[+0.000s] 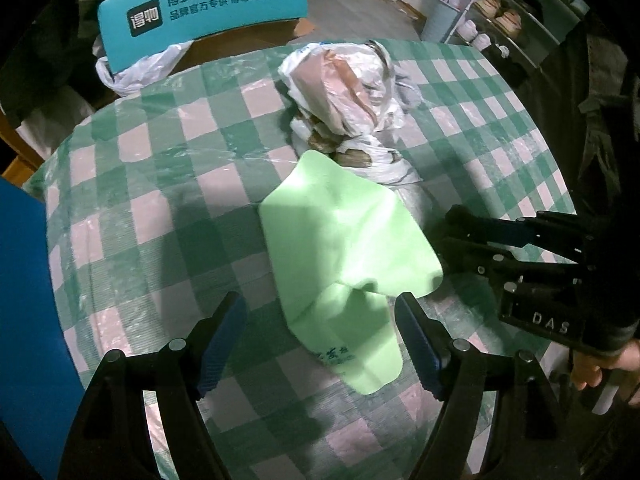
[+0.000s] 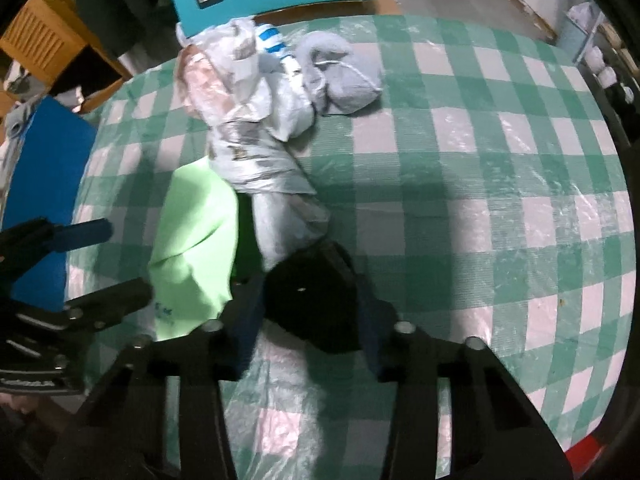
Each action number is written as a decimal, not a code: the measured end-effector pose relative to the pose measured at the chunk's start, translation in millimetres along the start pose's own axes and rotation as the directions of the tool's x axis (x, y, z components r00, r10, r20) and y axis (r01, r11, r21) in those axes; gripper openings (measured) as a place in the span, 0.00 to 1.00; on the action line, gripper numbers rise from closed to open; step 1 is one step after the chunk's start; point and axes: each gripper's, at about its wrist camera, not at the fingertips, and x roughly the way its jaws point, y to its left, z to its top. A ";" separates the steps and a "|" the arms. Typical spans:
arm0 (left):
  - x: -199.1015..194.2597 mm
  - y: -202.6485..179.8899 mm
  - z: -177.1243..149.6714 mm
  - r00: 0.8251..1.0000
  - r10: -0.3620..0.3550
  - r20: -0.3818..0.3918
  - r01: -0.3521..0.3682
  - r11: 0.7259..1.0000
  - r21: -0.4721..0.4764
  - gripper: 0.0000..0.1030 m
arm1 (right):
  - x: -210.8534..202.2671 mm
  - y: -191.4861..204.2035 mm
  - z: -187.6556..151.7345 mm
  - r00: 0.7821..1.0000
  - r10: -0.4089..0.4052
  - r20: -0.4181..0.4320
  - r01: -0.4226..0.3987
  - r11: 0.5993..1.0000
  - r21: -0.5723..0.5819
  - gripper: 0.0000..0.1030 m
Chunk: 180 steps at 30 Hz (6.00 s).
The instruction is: Organize soft objects
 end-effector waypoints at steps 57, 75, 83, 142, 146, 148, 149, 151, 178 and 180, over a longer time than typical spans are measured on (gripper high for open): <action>12.5 17.1 -9.2 0.999 0.052 0.002 -0.052 0.998 0.018 0.09 | 14.7 -10.9 -9.3 0.988 -0.156 -0.023 0.151 0.980 -0.131 0.50; -43.9 32.4 -25.1 0.994 0.064 0.083 -0.064 0.998 -0.004 0.09 | -38.4 15.6 6.6 0.995 -0.081 0.053 0.084 0.995 -0.056 0.45; -70.3 34.0 -34.0 0.990 0.067 0.125 -0.067 0.998 0.002 0.09 | -62.8 26.8 2.2 0.995 -0.060 0.082 0.065 0.996 -0.060 0.45; -204.7 115.8 -94.7 0.938 0.140 0.319 -0.110 0.988 -0.109 0.09 | -129.1 213.9 31.7 0.970 0.130 0.204 -0.060 0.947 -0.315 0.45; -208.8 129.2 -99.6 0.935 0.154 0.320 -0.116 0.984 -0.135 0.09 | -121.7 229.6 35.4 0.973 0.134 0.187 -0.066 0.941 -0.333 0.45; -210.1 137.2 -101.8 0.934 0.160 0.320 -0.117 0.982 -0.150 0.09 | -118.7 237.8 37.1 0.974 0.140 0.180 -0.071 0.937 -0.343 0.45; -210.9 139.9 -102.6 0.933 0.163 0.321 -0.118 0.981 -0.156 0.09 | -116.7 243.8 38.5 0.974 0.142 0.175 -0.072 0.933 -0.352 0.45; -212.2 148.8 -106.0 0.932 0.167 0.320 -0.115 0.978 -0.176 0.09 | -115.4 251.0 39.3 0.974 0.147 0.171 -0.077 0.929 -0.362 0.45; -198.9 234.4 -143.0 0.936 0.270 0.226 -0.190 0.928 -0.321 0.10 | -49.1 351.6 50.4 0.986 0.166 0.034 -0.130 0.871 -0.474 0.45; -198.3 238.2 -143.5 0.935 0.282 0.217 -0.200 0.921 -0.333 0.14 | -44.6 355.9 50.0 0.986 0.167 0.024 -0.136 0.869 -0.476 0.46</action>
